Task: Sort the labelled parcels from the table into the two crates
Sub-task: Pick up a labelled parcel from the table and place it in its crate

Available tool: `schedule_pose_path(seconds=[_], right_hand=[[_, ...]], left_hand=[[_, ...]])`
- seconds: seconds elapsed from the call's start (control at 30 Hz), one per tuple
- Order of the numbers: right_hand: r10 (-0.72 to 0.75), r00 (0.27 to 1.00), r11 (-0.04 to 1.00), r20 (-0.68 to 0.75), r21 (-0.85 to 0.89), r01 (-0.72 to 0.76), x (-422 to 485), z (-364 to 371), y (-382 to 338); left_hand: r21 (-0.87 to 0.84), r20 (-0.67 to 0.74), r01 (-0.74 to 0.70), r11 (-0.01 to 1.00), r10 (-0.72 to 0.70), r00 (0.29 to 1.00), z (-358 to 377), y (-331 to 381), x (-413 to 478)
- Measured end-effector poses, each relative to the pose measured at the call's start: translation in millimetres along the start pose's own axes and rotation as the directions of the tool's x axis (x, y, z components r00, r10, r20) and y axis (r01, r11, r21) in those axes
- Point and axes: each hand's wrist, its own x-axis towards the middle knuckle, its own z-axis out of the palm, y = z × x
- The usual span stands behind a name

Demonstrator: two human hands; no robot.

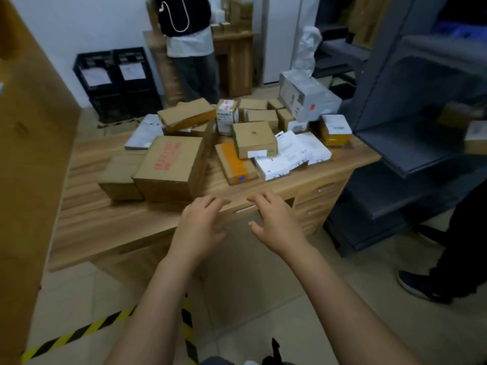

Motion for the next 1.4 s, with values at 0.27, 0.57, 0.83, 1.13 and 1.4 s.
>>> schedule_pose_path(seconds=[0.27, 0.57, 0.83, 1.13, 1.4], right_hand=[[-0.132, 0.989, 0.989, 0.060, 0.069, 0.128, 78, 21, -10], [-0.122, 0.988, 0.990, 0.097, 0.078, 0.115, 163, 70, -55], [0.047, 0.979, 0.997, 0.196, 0.048, -0.058, 225, 118, -95], [0.288, 0.932, 0.948, 0.221, 0.071, -0.310, 238, 157, -104], [0.312, 0.938, 0.910, 0.151, 0.235, -0.341, 209, 146, -83]], left_hand=[[-0.007, -0.061, 0.202, 0.979, -0.202, 0.977, -6, -49, 26], [0.030, -0.020, 0.232, 0.972, -0.232, 0.973, -25, -153, 77], [-0.001, 0.187, 0.172, 0.985, -0.169, 0.968, -45, -254, 137], [-0.086, 0.398, 0.229, 0.970, -0.177, 0.900, -25, -297, 156], [-0.126, 0.369, 0.184, 0.975, -0.126, 0.921, -14, -268, 136]])
